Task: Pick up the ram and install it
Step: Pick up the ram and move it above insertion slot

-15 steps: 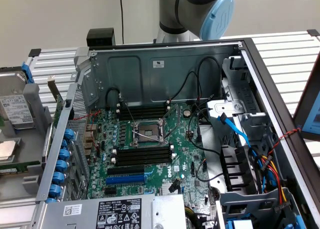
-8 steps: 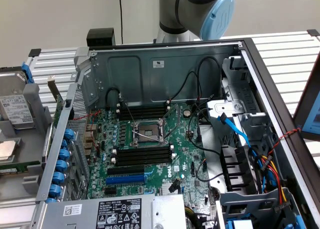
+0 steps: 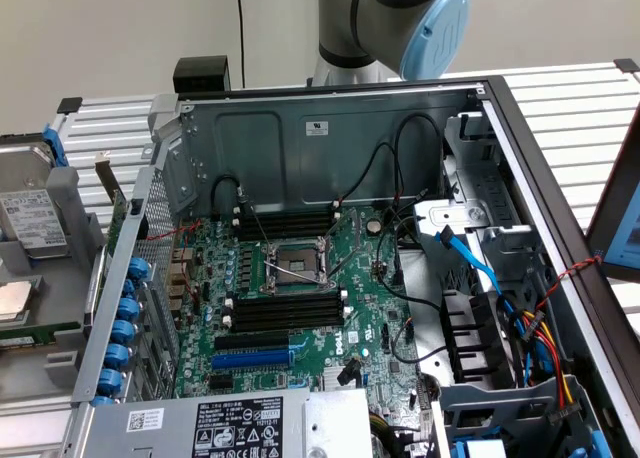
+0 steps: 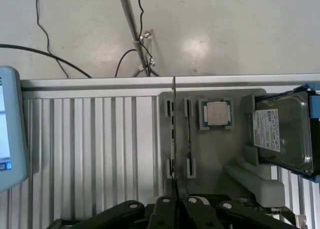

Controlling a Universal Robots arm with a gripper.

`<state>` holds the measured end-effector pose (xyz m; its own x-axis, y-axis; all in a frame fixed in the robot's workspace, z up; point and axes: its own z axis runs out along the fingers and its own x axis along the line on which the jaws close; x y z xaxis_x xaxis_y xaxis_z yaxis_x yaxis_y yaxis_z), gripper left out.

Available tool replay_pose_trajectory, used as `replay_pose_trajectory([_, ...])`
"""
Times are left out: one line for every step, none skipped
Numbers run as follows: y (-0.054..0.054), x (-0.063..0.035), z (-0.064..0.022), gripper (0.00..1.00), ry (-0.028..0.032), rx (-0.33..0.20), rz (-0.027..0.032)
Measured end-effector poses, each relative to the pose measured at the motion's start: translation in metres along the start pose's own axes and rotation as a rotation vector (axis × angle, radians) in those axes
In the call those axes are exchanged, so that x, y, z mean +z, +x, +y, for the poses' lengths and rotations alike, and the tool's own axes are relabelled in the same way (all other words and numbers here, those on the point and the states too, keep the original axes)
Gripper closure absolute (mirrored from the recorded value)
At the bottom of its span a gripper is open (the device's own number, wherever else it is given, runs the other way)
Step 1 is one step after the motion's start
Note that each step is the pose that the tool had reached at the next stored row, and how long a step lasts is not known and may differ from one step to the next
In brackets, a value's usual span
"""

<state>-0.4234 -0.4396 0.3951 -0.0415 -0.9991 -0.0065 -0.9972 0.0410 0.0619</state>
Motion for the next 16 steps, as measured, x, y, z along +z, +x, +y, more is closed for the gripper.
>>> replay_pose_trajectory([0.001, 0.0, -0.002, 0.88, 0.0003, 0.0, -0.0001])
replay_pose_trajectory([0.002, -0.0002, -0.0043, 0.88, 0.0001, 0.0, -0.0001])
replay_pose_trajectory([0.003, -0.0004, -0.007, 0.88, -0.0002, 0.0, -0.0001])
replay_pose_trajectory([0.004, -0.0007, -0.0098, 0.88, -0.0008, 0.0, -0.0001])
replay_pose_trajectory([0.004, -0.0012, -0.0129, 0.88, -0.0017, 0.0, 0.0001])
replay_pose_trajectory([0.005, -0.0016, -0.0162, 0.88, -0.0028, 0.0, 0.0002])
replay_pose_trajectory([0.006, -0.0022, -0.02, 0.88, -0.0037, 0.0, 0.0003])
replay_pose_trajectory([0.007, -0.0029, -0.0236, 0.88, -0.0044, 0.0, 0.0005])
replay_pose_trajectory([0.007, -0.0038, -0.0277, 0.88, -0.005, 0.0, 0.0007])
replay_pose_trajectory([0.008, -0.0046, -0.0323, 0.88, -0.0057, 0.0, 0.0008])
replay_pose_trajectory([0.009, -0.0052, -0.0368, 0.88, -0.0059, 0.0, 0.0009])
replay_pose_trajectory([0.009, -0.0057, -0.0414, 0.88, -0.006, 0.0, 0.0008])
replay_pose_trajectory([0.01, -0.0062, -0.046, 0.88, -0.0061, 0.0, 0.0008])
replay_pose_trajectory([0.01, -0.0066, -0.0507, 0.88, -0.0062, 0.0, 0.0007])
replay_pose_trajectory([0.01, -0.0071, -0.0551, 0.88, -0.0067, 0.0, 0.0009])
replay_pose_trajectory([0.011, -0.0074, -0.0596, 0.88, -0.0074, 0.0, 0.0011])
